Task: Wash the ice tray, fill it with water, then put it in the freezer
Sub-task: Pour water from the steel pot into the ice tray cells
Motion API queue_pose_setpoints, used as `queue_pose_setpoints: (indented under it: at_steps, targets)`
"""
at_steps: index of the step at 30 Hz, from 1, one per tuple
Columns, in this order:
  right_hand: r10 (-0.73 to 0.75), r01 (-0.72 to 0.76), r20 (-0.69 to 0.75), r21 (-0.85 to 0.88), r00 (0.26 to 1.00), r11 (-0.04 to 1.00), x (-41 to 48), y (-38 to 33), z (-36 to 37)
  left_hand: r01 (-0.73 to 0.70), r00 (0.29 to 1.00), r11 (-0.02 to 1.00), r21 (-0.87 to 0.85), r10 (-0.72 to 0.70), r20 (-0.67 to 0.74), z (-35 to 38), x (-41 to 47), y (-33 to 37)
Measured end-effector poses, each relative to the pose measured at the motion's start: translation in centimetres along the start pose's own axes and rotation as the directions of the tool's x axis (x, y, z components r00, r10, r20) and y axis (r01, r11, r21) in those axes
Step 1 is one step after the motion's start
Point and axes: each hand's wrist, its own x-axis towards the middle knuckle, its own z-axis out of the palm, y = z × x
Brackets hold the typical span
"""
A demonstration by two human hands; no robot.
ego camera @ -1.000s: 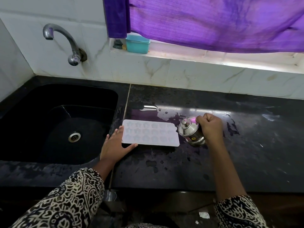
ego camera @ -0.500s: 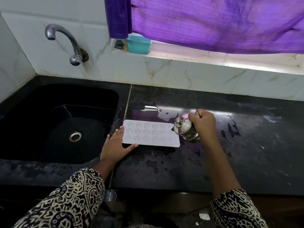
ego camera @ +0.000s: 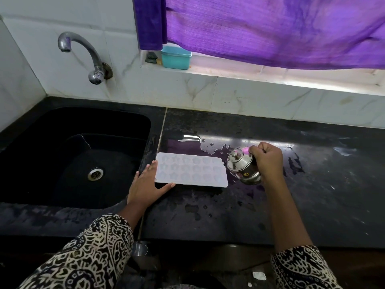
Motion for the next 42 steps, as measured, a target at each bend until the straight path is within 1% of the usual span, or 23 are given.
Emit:
queue_pose_setpoints:
  at_steps: [10,30,42]
  targets:
    - [-0.075,0.078,0.022,-0.130,0.997,0.988,-0.1,-0.3,-0.3,-0.009,1.000,1.000,0.005,0.009,0.000,-0.1,-0.1,0.1]
    - [-0.115,0.117,0.020,-0.160,0.993,0.980,-0.4,-1.4,-0.3,-0.012,1.000,1.000,0.003,0.012,-0.001,-0.2,0.0,0.0]
    - [-0.131,0.134,0.028,-0.143,0.991,0.981,-0.2,-1.3,-0.6,-0.013,1.000,1.000,0.002,0.013,-0.003,-0.2,-0.1,0.1]
